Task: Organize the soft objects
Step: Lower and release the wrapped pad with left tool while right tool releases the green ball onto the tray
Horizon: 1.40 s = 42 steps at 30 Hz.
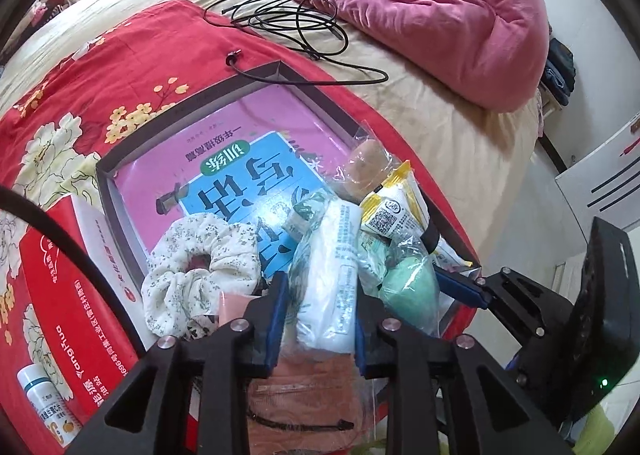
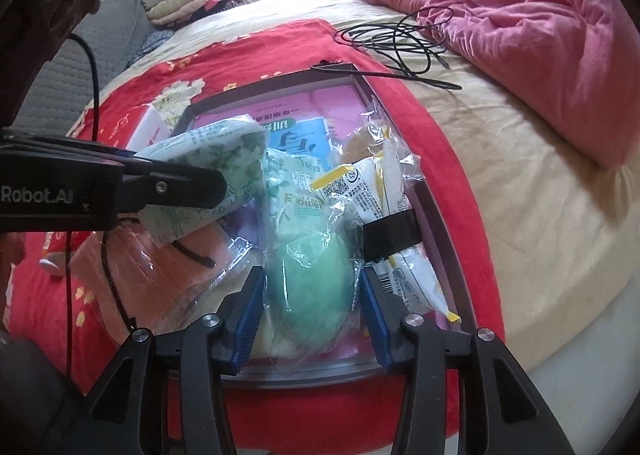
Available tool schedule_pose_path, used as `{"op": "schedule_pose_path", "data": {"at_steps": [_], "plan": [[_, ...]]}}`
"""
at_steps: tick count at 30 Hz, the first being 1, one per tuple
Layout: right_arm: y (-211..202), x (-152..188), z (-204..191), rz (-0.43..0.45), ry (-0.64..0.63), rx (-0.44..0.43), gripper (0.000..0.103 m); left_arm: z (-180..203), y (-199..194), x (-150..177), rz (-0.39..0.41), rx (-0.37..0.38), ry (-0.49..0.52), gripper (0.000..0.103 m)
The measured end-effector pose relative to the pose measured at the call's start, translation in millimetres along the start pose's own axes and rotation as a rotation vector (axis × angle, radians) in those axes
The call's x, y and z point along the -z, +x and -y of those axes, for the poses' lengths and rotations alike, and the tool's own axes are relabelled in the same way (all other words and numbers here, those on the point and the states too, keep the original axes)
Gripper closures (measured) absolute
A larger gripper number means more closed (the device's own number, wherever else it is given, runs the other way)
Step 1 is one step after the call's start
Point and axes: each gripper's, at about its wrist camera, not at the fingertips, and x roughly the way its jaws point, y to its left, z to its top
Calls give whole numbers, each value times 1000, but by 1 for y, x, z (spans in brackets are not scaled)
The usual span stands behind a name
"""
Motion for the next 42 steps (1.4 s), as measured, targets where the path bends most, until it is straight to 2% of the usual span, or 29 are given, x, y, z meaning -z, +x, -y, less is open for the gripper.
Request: {"op": "schedule_pose_path", "data": {"at_steps": [4, 7, 11, 12, 13, 21, 32, 36, 42], "plan": [[-7, -1, -4, 18, -19, 5, 47, 1, 2, 2, -7, 0, 8, 68], [-11, -2, -6, 30, -25, 8, 47, 0, -1, 3, 3, 9, 4, 66], [-17, -5, -7, 36, -35, 8, 46, 1, -8, 4, 22, 14, 13, 54], [-19, -6, -7, 38, -38, 10, 42, 2, -9, 4, 25, 14, 14, 52], [-20, -6, -7, 42, -39, 10, 38, 2, -12, 4, 32, 14, 15, 52], [-33, -11, -6, 62, -32, 21, 32, -2, -22, 8, 46, 13, -2, 48], [-46, -13, -10, 80, -21, 56, 31, -7, -43, 21, 78, -13, -13, 45], [-54, -13, -12, 106, -13, 88, 27, -8, -53, 28, 93, -18, -16, 45], [-65, -15, -20, 121, -12, 92, 26, -14, -70, 41, 121, -25, -30, 45]]}}
